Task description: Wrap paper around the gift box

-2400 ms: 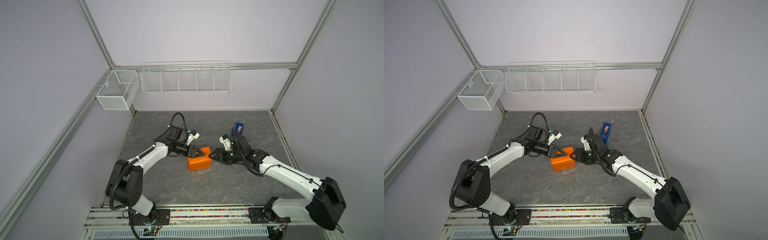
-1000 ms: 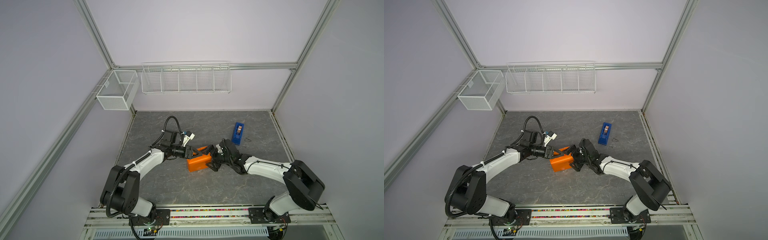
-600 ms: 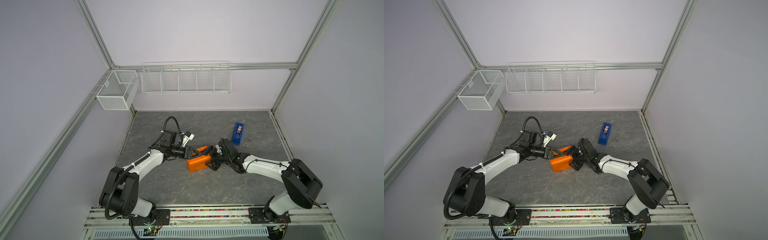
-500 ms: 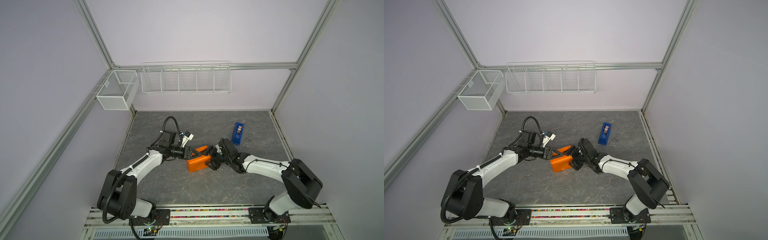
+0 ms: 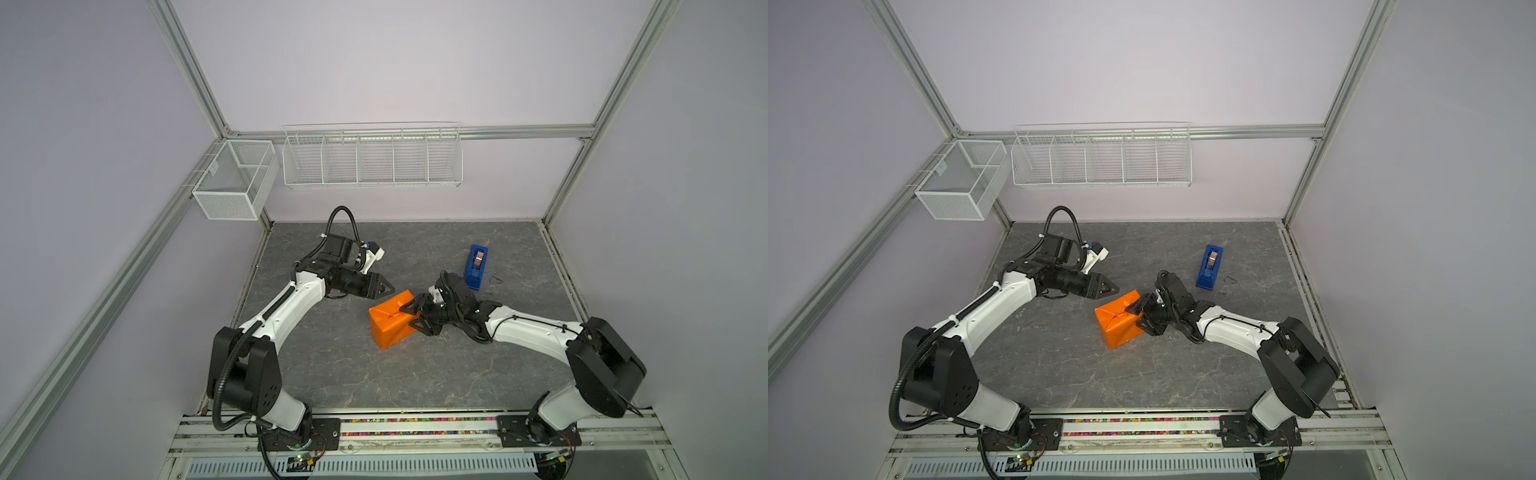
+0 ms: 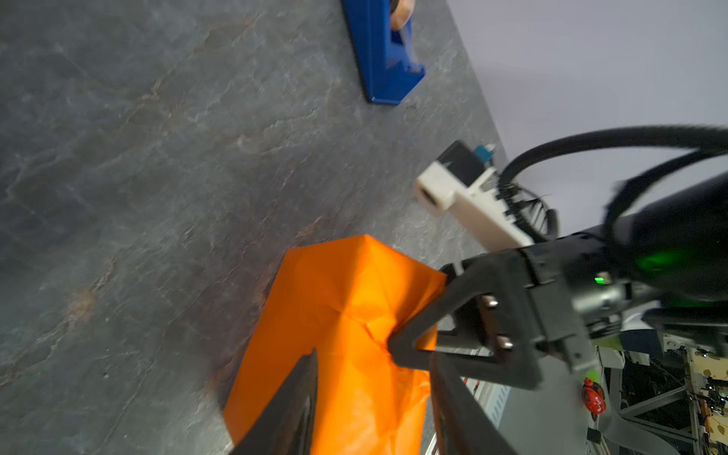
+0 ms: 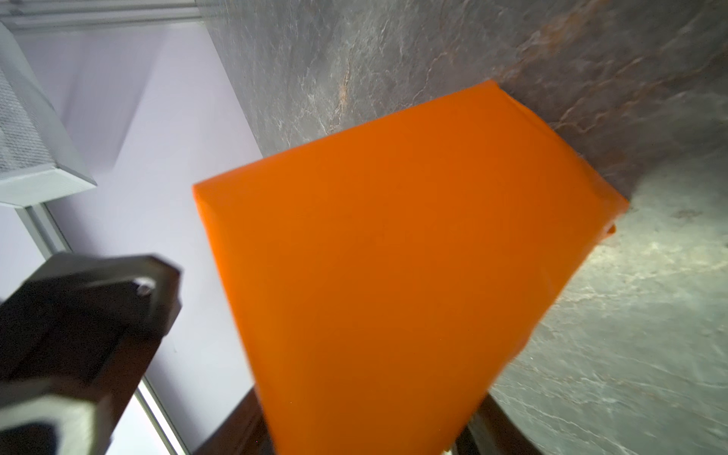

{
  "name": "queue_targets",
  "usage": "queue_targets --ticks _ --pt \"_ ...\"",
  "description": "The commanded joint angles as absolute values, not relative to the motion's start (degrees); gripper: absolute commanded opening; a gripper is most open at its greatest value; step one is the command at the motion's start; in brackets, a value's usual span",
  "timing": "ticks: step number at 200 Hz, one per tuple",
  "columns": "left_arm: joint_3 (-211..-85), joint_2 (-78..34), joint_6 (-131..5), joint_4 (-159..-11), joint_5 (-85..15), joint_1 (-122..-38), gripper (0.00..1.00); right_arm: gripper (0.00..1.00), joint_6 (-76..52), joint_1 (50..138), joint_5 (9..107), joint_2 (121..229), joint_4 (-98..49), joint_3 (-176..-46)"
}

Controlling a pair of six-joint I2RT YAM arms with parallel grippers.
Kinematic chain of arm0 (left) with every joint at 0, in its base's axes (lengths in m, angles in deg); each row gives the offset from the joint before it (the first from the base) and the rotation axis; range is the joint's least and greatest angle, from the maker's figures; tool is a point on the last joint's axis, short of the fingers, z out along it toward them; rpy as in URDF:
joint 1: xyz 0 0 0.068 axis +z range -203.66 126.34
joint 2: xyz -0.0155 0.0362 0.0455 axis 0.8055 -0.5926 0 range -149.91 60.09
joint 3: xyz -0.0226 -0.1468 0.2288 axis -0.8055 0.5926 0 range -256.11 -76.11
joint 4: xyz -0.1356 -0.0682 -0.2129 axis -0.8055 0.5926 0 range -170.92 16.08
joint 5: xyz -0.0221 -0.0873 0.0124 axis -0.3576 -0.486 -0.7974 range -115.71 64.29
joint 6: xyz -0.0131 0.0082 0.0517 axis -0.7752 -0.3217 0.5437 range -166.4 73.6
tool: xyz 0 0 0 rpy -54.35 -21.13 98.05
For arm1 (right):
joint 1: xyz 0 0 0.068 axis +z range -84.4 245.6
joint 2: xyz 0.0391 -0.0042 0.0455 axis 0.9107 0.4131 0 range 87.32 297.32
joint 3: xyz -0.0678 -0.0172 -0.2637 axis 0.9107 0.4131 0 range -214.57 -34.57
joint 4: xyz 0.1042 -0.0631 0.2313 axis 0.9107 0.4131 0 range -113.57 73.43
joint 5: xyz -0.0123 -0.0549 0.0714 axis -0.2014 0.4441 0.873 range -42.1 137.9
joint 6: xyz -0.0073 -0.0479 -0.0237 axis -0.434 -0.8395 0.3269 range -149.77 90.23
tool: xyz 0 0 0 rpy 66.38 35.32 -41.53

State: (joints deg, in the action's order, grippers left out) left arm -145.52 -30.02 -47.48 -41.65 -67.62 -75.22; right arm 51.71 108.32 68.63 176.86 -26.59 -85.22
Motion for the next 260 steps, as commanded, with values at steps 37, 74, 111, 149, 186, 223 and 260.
queue_targets --ticks 37,74,111,149,186,223,260 --pt "-137.0 -28.6 -48.2 -42.6 -72.2 -75.0 0.46 0.51 31.0 105.1 67.3 180.9 -5.4 -91.6" --pt "-127.4 -23.5 -56.9 -52.4 -74.1 -75.3 0.42 0.47 21.1 103.6 71.0 184.8 0.1 -97.1" --pt "-121.2 -19.8 -63.7 -58.1 -72.1 -77.2 0.39 0.45 15.4 103.2 74.9 188.1 2.3 -102.6" --pt "-117.9 -17.7 -67.1 -59.0 -66.9 -77.9 0.36 0.62 11.2 103.1 73.1 185.5 7.9 -106.4" --pt "-115.8 -17.2 -69.0 -61.3 -66.3 -77.9 0.35 0.83 17.3 104.8 75.6 179.0 -0.6 -99.3" --pt "-115.6 -17.9 -68.3 -60.9 -66.4 -77.9 0.35 0.84 23.5 106.5 76.3 178.3 -9.0 -95.6" --pt "-115.2 -17.5 -67.8 -60.4 -66.3 -77.8 0.35 0.76 25.2 106.8 73.5 179.6 -11.6 -93.4"
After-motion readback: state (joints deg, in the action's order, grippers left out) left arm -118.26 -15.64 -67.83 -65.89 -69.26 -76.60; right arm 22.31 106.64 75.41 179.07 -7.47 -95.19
